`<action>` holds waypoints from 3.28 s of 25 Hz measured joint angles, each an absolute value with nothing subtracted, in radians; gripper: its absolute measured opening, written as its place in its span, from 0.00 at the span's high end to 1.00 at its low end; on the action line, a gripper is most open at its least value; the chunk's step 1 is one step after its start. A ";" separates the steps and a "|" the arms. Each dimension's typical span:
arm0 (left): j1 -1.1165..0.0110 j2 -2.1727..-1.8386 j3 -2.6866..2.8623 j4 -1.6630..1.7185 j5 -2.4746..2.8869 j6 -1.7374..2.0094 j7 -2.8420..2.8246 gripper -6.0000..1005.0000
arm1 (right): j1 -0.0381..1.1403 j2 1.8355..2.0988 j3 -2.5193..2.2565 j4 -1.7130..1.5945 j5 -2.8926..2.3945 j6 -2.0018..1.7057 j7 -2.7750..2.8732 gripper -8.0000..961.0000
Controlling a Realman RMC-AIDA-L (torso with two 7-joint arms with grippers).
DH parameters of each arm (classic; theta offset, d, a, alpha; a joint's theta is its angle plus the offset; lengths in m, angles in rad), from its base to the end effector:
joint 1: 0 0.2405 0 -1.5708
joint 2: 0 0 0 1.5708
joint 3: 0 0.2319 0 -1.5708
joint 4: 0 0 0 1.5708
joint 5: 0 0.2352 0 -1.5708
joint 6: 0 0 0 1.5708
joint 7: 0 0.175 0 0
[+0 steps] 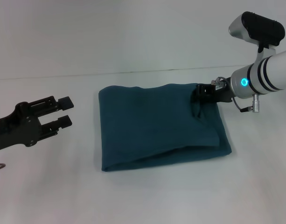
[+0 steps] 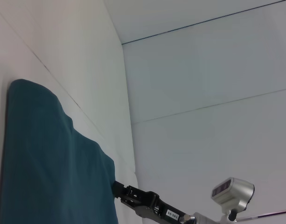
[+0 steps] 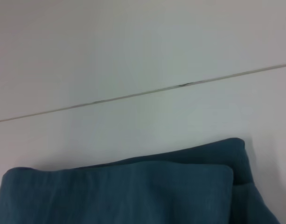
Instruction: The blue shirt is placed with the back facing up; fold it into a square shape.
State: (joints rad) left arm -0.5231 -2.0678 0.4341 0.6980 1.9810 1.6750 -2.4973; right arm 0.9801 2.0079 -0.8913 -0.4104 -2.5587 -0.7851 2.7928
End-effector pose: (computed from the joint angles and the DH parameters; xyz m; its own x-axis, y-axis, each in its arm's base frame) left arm -0.2513 0.3540 0.0392 -0.1620 0.8648 0.4752 0.8511 -0.1213 0.5108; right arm 0.2317 0.4901 -0.0348 0.2566 -0.8483 -0.4632 -0.9186 -0.0650 -0.3899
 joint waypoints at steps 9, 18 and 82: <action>-0.523 -2.068 0.434 0.698 1.980 1.674 -2.497 0.36 | 0.981 2.008 -0.909 -0.409 -2.559 -0.784 2.790 0.82; -0.523 -2.068 0.434 0.698 1.980 1.674 -2.496 0.36 | 0.977 1.999 -0.904 -0.426 -2.555 -0.795 2.799 0.99; -0.657 -2.074 0.735 0.652 2.218 1.288 -2.561 0.26 | 0.760 1.807 -0.670 -0.528 -2.175 -1.563 2.547 0.20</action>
